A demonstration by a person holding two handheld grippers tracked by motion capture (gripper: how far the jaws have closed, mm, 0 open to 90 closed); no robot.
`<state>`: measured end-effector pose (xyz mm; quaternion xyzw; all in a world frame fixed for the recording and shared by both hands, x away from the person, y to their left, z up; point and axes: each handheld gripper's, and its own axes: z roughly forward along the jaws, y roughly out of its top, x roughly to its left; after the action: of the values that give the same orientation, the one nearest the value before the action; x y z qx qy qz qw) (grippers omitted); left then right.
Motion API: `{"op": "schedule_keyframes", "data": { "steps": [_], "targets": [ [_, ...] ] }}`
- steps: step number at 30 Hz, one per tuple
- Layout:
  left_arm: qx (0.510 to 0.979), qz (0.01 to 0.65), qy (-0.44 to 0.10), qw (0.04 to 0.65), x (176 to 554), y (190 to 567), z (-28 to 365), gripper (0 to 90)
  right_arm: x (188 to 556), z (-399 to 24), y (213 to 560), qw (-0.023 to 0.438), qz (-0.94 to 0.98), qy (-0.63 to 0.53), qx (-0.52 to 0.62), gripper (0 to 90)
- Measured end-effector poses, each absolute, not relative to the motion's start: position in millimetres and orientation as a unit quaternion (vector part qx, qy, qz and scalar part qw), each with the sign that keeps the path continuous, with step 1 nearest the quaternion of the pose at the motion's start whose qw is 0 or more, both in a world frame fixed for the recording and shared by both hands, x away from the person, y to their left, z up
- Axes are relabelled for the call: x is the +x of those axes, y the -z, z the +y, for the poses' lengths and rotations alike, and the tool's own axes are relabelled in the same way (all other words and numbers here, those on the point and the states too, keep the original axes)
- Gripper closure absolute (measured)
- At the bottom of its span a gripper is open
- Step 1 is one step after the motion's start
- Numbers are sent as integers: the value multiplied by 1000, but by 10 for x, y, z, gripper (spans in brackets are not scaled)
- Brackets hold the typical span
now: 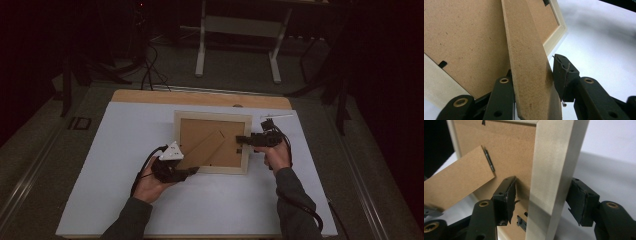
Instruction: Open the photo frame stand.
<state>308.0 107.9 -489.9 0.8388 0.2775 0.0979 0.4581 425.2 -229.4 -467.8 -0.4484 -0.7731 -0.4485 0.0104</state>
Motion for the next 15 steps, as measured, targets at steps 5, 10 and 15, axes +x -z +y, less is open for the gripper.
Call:
{"op": "schedule_keyframes", "data": {
  "steps": [5, 10, 15],
  "targets": [
    [837, 279, -97, 460, 3091, 4902, 1092, 658, 4205, -2370, 4658, 15, -768, 473, -432, 537],
    [836, 283, -96, 460, 3098, 4904, 1098, 663, 4182, -2376, 4618, 4, -773, 473, -422, 546],
    [833, 293, -97, 459, 3114, 4909, 1113, 662, 4155, -2350, 4568, -16, -780, 470, -413, 553]
  ]
}}
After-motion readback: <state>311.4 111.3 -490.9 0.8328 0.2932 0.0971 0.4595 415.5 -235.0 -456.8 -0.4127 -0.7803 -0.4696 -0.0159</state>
